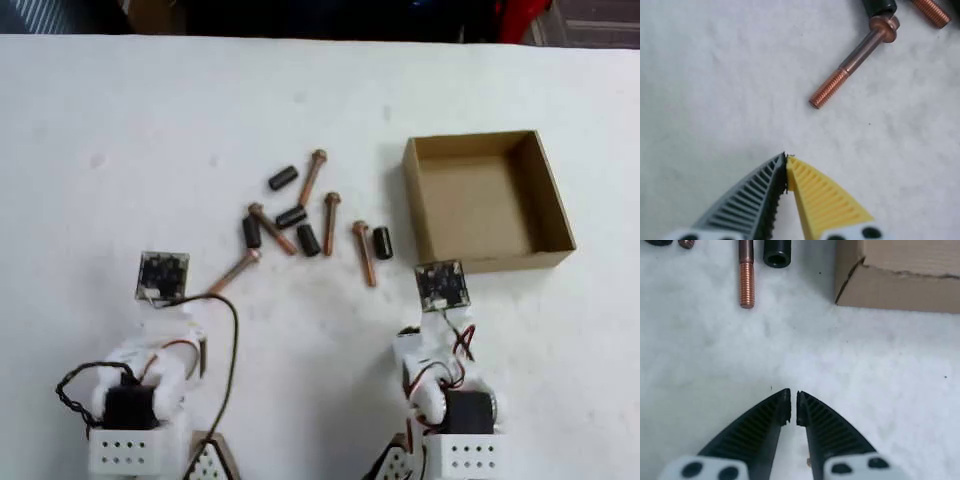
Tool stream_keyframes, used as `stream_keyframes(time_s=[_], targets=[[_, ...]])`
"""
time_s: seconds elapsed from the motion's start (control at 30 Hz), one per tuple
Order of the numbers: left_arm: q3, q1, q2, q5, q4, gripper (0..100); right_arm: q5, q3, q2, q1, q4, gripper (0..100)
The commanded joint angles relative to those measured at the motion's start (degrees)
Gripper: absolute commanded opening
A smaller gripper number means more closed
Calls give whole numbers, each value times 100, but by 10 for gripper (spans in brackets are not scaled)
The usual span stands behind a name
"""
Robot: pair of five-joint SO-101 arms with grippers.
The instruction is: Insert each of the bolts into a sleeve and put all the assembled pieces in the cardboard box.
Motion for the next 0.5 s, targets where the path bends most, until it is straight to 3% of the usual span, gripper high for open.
stream_keyframes(time_s=[0.0, 0.47], targets=[[-9, -48, -57, -44, 44, 23, 44, 53, -31, -57, 13, 17], [-9, -48, -57, -44, 44, 23, 44, 53, -40, -48, -136, 18]])
